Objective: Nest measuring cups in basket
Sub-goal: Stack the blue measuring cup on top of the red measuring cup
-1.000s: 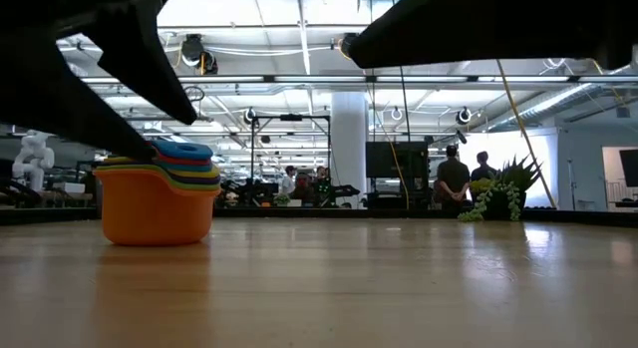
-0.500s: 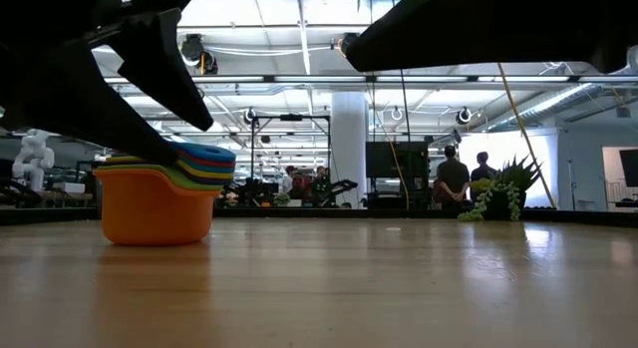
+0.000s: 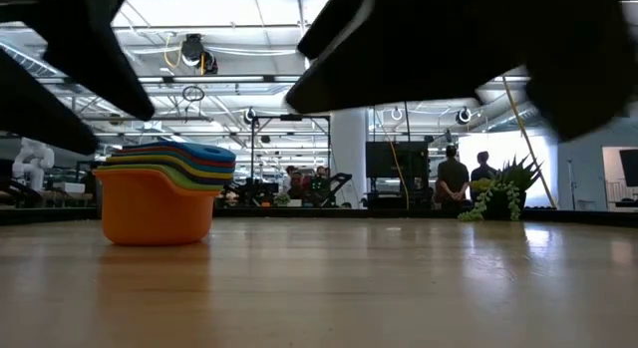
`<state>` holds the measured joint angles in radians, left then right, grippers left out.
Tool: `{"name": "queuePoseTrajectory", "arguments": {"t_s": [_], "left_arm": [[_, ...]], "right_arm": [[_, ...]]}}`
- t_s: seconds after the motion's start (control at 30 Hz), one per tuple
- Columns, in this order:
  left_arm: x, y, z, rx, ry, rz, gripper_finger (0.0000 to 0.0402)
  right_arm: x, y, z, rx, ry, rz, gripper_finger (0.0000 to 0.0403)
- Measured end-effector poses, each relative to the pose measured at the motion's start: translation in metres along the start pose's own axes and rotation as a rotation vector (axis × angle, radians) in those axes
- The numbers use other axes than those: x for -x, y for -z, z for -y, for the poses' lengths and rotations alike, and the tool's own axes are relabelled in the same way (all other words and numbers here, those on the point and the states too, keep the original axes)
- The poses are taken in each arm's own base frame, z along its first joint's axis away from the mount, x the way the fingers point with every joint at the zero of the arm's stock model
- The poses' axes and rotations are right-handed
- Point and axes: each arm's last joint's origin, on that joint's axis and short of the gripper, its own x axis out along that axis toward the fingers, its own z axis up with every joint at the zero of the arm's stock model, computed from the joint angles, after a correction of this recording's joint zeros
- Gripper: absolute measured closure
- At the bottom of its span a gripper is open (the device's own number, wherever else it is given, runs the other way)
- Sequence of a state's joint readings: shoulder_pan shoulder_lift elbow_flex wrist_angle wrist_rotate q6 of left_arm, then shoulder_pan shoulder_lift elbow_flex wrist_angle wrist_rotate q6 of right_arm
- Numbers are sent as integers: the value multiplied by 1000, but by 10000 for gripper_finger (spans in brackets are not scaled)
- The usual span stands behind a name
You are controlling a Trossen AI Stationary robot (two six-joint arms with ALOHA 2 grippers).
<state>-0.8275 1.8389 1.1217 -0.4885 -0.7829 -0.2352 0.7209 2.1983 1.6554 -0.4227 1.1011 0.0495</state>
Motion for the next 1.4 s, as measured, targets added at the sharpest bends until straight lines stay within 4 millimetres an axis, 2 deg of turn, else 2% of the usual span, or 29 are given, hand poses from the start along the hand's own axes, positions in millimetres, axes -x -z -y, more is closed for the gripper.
{"name": "queuePoseTrajectory", "arguments": {"t_s": [0.17,0.33,0.57,0.73,0.93,1.23,1.4], "left_arm": [[5,3,6,99,28,-5,190],[6,3,8,141,67,-19,198],[5,5,8,128,99,-51,277],[-5,17,5,147,111,-101,335],[-23,30,-2,219,144,-166,392],[-37,24,-15,271,130,-141,382],[-41,24,-19,293,123,-148,389]], "right_arm": [[-39,3,17,-104,-134,-81,154],[-71,8,34,-163,-255,-149,190],[-99,15,50,-174,-350,-192,270],[-106,15,54,-172,-399,-182,321],[-106,11,54,-159,-419,-141,362],[-104,10,52,-167,-450,-130,395],[-104,7,51,-185,-477,-110,402]]}}
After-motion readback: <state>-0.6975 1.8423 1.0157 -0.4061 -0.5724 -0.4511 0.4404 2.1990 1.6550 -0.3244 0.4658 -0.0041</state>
